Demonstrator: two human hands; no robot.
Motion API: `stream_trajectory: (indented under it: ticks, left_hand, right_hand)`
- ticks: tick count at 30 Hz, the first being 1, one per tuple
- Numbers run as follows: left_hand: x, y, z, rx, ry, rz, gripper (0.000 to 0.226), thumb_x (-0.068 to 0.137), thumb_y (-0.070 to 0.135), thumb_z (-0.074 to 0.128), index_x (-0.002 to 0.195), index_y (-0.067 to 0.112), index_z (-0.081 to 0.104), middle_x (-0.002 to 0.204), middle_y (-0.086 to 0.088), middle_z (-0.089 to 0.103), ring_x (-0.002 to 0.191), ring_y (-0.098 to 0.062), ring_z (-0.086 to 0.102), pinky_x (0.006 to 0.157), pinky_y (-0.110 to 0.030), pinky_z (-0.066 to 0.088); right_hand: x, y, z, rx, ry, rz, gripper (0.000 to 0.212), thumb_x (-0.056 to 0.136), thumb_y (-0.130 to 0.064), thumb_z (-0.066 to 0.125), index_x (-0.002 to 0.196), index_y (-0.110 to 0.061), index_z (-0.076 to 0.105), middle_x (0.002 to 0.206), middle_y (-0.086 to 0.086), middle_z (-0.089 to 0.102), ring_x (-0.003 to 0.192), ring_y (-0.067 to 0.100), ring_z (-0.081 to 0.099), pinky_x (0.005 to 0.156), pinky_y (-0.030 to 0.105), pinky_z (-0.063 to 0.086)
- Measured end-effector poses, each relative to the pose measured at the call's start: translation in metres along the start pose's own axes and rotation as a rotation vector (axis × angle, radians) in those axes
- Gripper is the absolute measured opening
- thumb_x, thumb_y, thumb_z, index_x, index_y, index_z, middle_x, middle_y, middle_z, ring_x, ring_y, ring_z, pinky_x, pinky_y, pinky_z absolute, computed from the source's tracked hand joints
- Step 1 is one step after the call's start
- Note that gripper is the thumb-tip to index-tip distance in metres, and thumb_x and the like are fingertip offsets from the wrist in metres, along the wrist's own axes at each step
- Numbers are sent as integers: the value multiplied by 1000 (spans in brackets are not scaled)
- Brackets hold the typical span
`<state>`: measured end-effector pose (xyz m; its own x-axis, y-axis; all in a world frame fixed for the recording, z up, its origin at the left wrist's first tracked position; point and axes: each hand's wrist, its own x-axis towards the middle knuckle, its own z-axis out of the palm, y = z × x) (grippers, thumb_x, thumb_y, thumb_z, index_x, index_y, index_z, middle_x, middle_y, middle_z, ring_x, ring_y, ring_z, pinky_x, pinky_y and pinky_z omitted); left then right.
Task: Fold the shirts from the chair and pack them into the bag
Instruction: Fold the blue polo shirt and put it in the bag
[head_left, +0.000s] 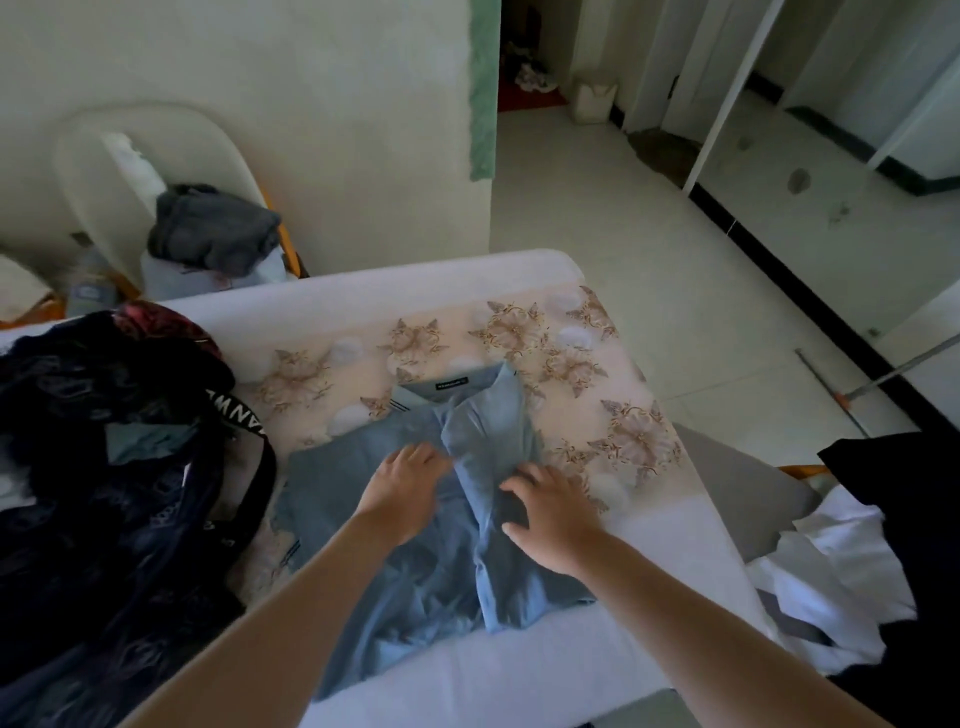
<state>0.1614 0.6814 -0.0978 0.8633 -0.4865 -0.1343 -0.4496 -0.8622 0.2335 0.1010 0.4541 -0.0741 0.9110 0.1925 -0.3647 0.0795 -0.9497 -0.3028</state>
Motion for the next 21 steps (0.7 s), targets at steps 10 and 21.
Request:
stream_trajectory:
  ticks: [10, 21]
  left_hand:
    - [-11, 46, 45, 122, -205, -62, 81, 90, 68, 19, 156, 31, -8, 163, 0, -19, 150, -29, -15, 121, -55, 2]
    - [-44, -7, 35, 57, -35, -163, 72, 93, 63, 26, 153, 24, 33, 162, -3, 24, 148, -27, 23, 123, -41, 8]
  right_hand:
    - [6, 21, 43, -210, 48, -260, 96, 82, -51, 44, 159, -21, -2, 164, 5, -22, 152, 20, -18, 123, 44, -1]
    - [56, -29, 7, -341, 130, -317, 51, 83, -50, 35, 115, -22, 63, 116, 6, 60, 109, 27, 53, 95, 43, 39]
